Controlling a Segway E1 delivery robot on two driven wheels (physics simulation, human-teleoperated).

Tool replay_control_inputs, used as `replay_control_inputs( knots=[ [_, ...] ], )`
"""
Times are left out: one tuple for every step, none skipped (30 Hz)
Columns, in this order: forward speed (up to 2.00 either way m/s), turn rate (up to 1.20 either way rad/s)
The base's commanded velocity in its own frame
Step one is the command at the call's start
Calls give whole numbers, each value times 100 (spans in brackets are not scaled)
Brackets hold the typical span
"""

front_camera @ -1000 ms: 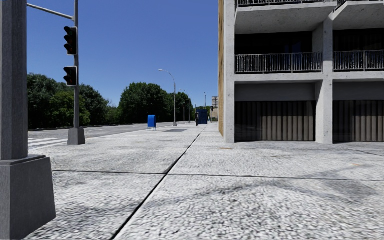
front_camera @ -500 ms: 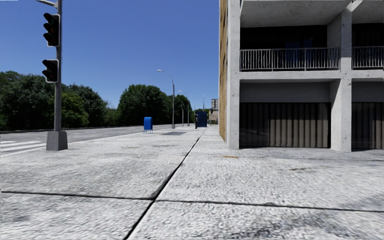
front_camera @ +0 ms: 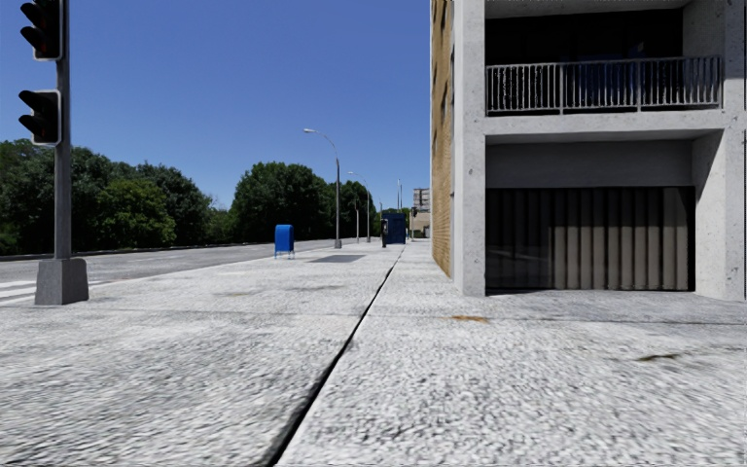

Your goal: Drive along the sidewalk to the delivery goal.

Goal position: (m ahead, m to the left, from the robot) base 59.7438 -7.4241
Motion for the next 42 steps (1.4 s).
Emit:
replay_control_inputs(
  knots=[
    [199, 0],
    [199, 0],
    [199, 0],
    [199, 0],
    [199, 0],
    [199, 0],
    [199, 0],
    [199, 0],
    [199, 0],
    [199, 0],
    [199, 0],
    [199, 0],
    [199, 0],
    [199, 0],
    [199, 0],
    [199, 0],
    [199, 0],
    [199, 0],
    [199, 0],
    [199, 0],
    [199, 0],
    [199, 0],
    [199, 0],
    [199, 0],
    [199, 0],
    [199, 0],
    [199, 0],
    [199, 0],
    [199, 0],
    [199, 0],
    [199, 0],
    [199, 0],
    [199, 0],
    [199, 0],
    [199, 0],
    [199, 0],
    [199, 0],
    [199, 0],
    [199, 0],
    [199, 0],
    [199, 0],
    [199, 0]
  ],
)
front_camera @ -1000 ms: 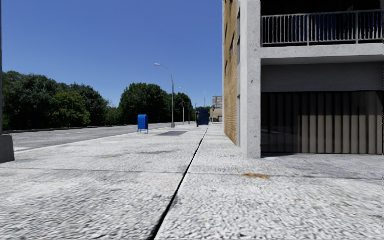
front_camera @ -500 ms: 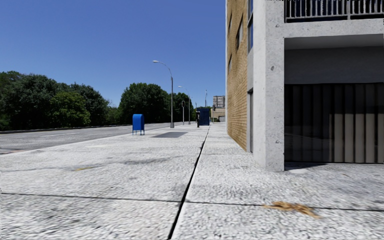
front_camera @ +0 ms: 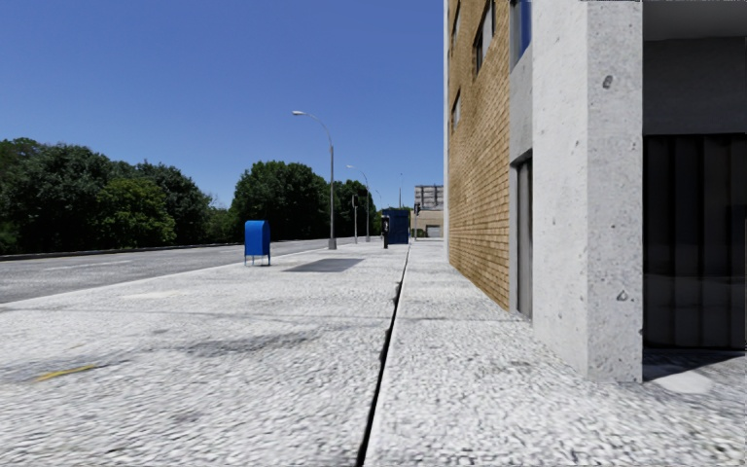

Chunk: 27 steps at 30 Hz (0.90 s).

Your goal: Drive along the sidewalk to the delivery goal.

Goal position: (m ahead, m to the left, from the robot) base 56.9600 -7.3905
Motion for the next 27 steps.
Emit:
replay_control_inputs(
  knots=[
    [199, 0],
    [199, 0],
    [199, 0],
    [199, 0],
    [199, 0],
    [199, 0],
    [199, 0],
    [199, 0],
    [199, 0],
    [199, 0],
    [199, 0],
    [199, 0],
    [199, 0],
    [199, 0],
    [199, 0],
    [199, 0],
    [199, 0],
    [199, 0],
    [199, 0],
    [199, 0],
    [199, 0],
    [199, 0],
    [199, 0],
    [199, 0],
    [199, 0],
    [199, 0],
    [199, 0]
  ],
)
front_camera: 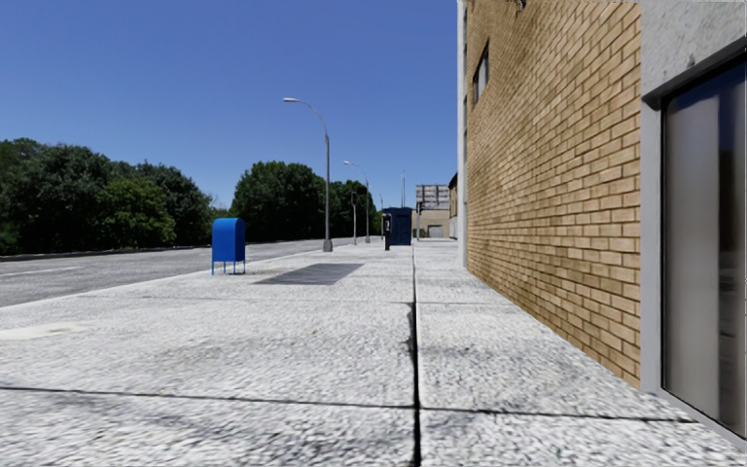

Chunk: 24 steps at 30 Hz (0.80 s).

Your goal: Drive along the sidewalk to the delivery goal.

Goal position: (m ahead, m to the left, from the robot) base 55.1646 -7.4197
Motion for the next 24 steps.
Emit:
replay_control_inputs(
  knots=[
    [199, 0],
    [199, -2],
    [199, -6],
    [199, -6],
    [199, -12],
    [199, -18],
    [199, -22],
    [199, -22],
    [199, -24],
    [199, -25],
    [199, -29],
    [199, -29],
    [199, -30],
    [199, -30],
    [199, -31],
    [199, -31],
    [199, -31],
    [199, -31],
    [199, -31],
    [199, -31],
    [199, -31],
    [199, -31],
    [199, -31],
    [199, -31]
  ],
)
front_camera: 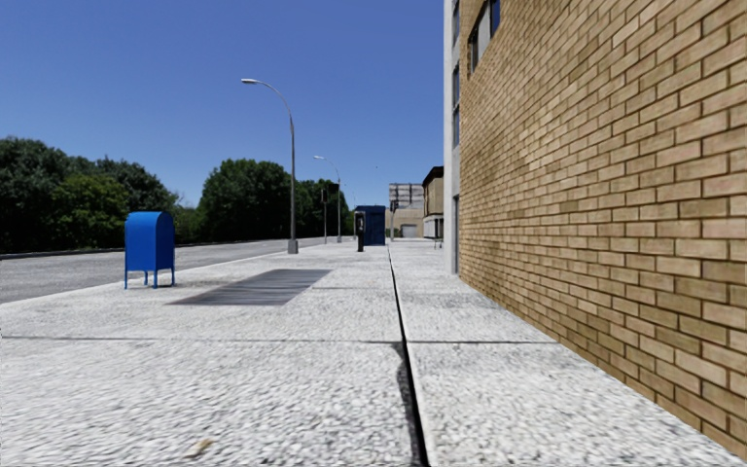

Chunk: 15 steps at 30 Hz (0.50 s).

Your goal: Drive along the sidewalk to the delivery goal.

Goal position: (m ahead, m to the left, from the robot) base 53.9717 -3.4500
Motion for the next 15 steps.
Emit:
replay_control_inputs(
  knots=[
    [199, -31],
    [199, -31],
    [199, -31],
    [199, -31],
    [199, -31],
    [199, -31],
    [199, -31],
    [199, -31],
    [199, -31],
    [199, -31],
    [199, -31],
    [199, -31],
    [199, -31],
    [199, -31],
    [199, -31]
  ],
)
